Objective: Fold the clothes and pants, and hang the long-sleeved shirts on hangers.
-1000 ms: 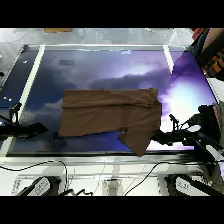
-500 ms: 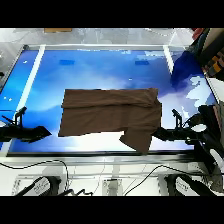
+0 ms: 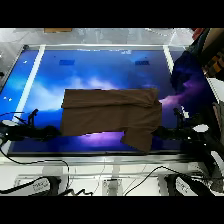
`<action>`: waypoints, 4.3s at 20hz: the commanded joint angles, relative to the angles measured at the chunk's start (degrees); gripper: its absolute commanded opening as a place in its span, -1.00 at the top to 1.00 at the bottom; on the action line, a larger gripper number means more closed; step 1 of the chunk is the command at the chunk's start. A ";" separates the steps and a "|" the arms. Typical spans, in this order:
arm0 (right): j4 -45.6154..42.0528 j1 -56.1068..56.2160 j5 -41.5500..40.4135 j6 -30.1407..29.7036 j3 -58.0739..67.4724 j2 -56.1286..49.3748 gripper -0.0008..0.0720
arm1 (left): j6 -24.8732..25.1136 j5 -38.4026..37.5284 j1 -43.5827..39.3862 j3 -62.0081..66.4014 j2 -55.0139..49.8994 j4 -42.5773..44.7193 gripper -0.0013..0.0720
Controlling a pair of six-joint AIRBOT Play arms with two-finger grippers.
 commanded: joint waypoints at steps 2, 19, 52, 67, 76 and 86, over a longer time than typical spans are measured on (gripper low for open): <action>0.22 0.02 -0.28 0.00 0.02 0.09 0.94 | 1.18 2.62 -3.34 -0.09 -4.28 -0.42 -0.18; 0.26 0.02 5.64 1.79 6.62 22.18 0.95 | 5.07 -2.14 -3.89 5.97 21.09 -1.07 0.92; 10.10 19.85 -44.46 7.96 30.73 -26.08 -0.77 | 3.98 55.28 -20.31 9.22 1.25 -21.77 -0.84; 9.70 19.98 -34.82 7.93 30.80 -25.51 -0.72 | -6.58 13.66 -6.78 24.13 -16.26 -6.51 -0.99; 8.02 19.98 -26.14 7.48 35.93 -24.83 -0.71 | 1.90 15.23 -16.98 24.90 -20.31 -6.56 -0.11; -3.82 30.88 -23.28 8.22 43.89 -25.90 0.95 | -1.01 0.13 -19.28 35.39 -5.14 -6.23 0.93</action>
